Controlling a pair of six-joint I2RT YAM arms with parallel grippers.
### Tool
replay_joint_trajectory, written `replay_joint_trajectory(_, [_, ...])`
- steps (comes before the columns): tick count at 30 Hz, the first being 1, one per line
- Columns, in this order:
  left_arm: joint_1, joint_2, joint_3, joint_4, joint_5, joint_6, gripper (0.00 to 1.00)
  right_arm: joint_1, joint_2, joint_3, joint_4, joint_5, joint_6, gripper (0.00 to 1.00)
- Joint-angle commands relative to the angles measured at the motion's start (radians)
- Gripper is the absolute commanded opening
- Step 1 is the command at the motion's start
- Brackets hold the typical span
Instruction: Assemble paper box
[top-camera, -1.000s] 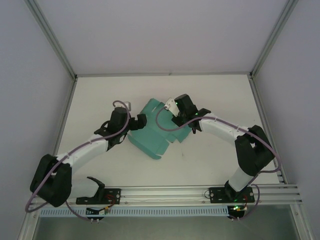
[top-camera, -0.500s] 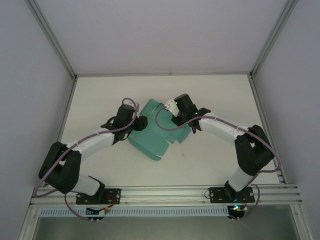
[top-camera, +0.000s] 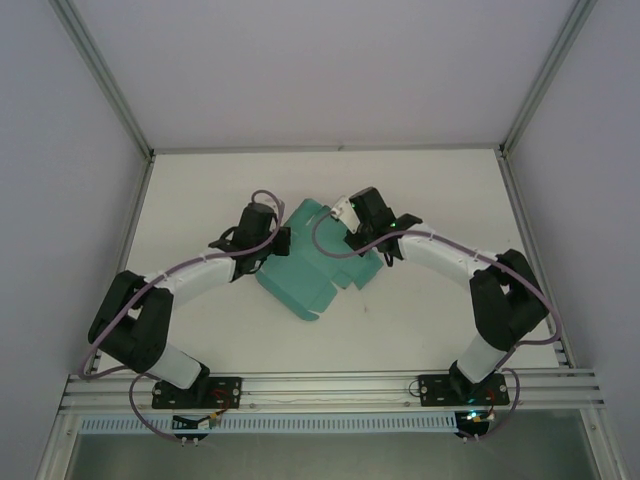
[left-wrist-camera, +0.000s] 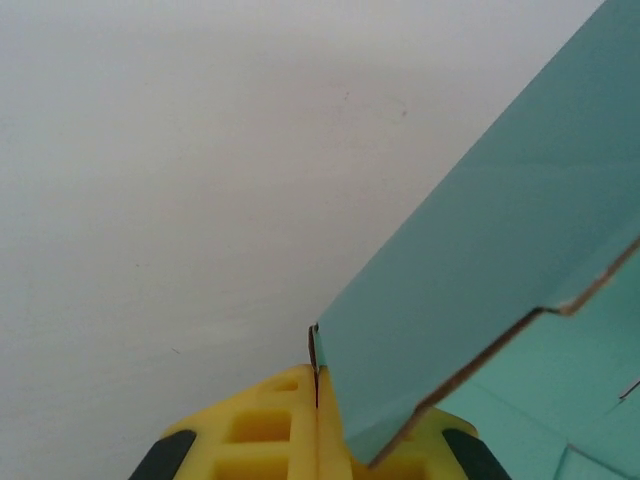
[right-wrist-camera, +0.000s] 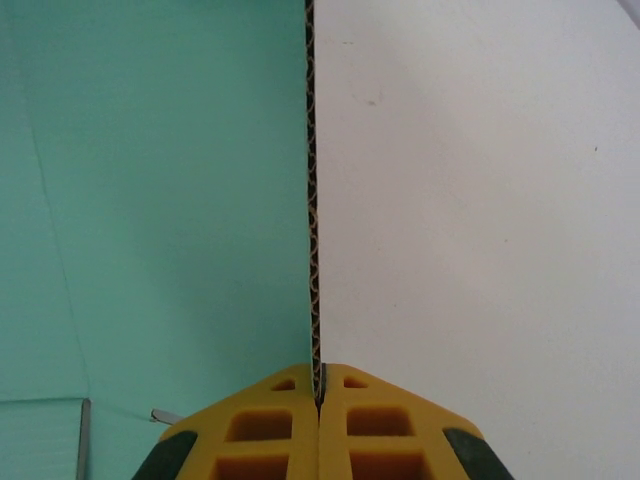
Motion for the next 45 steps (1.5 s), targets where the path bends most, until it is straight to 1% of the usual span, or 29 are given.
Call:
replay_joint_trajectory(1, [0.001,-0.053,-0.061,0.028,0.016,0.011,0.0,-0.02,0.021,0.056,-0.041,-0.035,0.068,0.0])
replay_joint_trajectory(4, [0.0,-0.09,-0.103,0.054,0.047,0.036,0.0,-0.036,0.046,0.083,-0.081,-0.043,0.094,0.0])
replay_joint_trajectory(7, [-0.009,-0.12,-0.117,0.043,0.067,0.086,0.0,-0.05,0.062,0.103,-0.111,-0.062,0.118,0.0])
replay_joint_trajectory(12, [-0.053,-0.146,-0.126,0.045,0.118,0.191,0.0,-0.056,0.08,0.132,-0.142,-0.095,0.144,0.0])
replay_joint_trajectory(15, [-0.093,-0.131,-0.11,0.049,0.069,0.228,0.0,-0.054,0.082,0.135,-0.144,-0.106,0.134,0.0])
replay_joint_trajectory(17, [-0.134,-0.094,-0.077,0.031,-0.015,0.256,0.0,-0.054,0.07,0.123,-0.131,-0.124,0.118,0.0])
replay_joint_trajectory(21, [-0.209,0.018,0.005,-0.004,-0.124,0.292,0.02,-0.038,0.021,0.071,-0.071,-0.138,0.054,0.0])
replay_joint_trajectory(23, [-0.223,0.072,0.029,-0.002,-0.13,0.282,0.08,-0.035,0.009,0.07,-0.072,-0.13,0.049,0.0])
replay_joint_trajectory(25, [-0.225,0.11,0.042,0.013,-0.106,0.258,0.18,-0.035,0.005,0.071,-0.076,-0.123,0.034,0.0])
replay_joint_trajectory(26, [-0.224,0.122,0.043,0.024,-0.092,0.25,0.19,-0.036,0.004,0.068,-0.076,-0.121,0.026,0.0])
replay_joint_trajectory(27, [-0.224,0.132,0.044,0.034,-0.077,0.238,0.22,-0.035,0.002,0.067,-0.075,-0.118,0.019,0.0])
replay_joint_trajectory(29, [-0.224,0.139,0.049,0.04,-0.059,0.223,0.38,-0.035,0.002,0.062,-0.072,-0.114,0.01,0.0])
replay_joint_trajectory(33, [-0.22,0.131,0.041,0.067,-0.02,0.209,0.54,-0.036,-0.002,0.048,-0.055,-0.1,0.0,0.0])
replay_joint_trajectory(35, [-0.217,0.116,0.039,0.064,-0.009,0.195,0.64,-0.036,-0.006,0.039,-0.045,-0.093,-0.011,0.0])
replay_joint_trajectory(36, [-0.213,0.101,0.034,0.064,-0.001,0.182,0.72,-0.035,-0.01,0.038,-0.043,-0.087,-0.022,0.0])
replay_joint_trajectory(38, [-0.202,0.054,0.012,0.079,0.019,0.154,0.93,-0.035,-0.016,0.038,-0.044,-0.071,-0.044,0.0])
replay_joint_trajectory(39, [-0.193,0.018,-0.01,0.094,0.027,0.133,1.0,-0.036,-0.02,0.038,-0.045,-0.061,-0.064,0.0])
replay_joint_trajectory(42, [-0.158,-0.094,-0.06,0.101,0.033,0.057,1.0,-0.034,-0.038,0.04,-0.047,-0.028,-0.135,0.0])
replay_joint_trajectory(45, [-0.11,-0.211,-0.086,0.039,-0.008,-0.024,1.0,-0.025,-0.053,0.042,-0.036,0.033,-0.237,0.0])
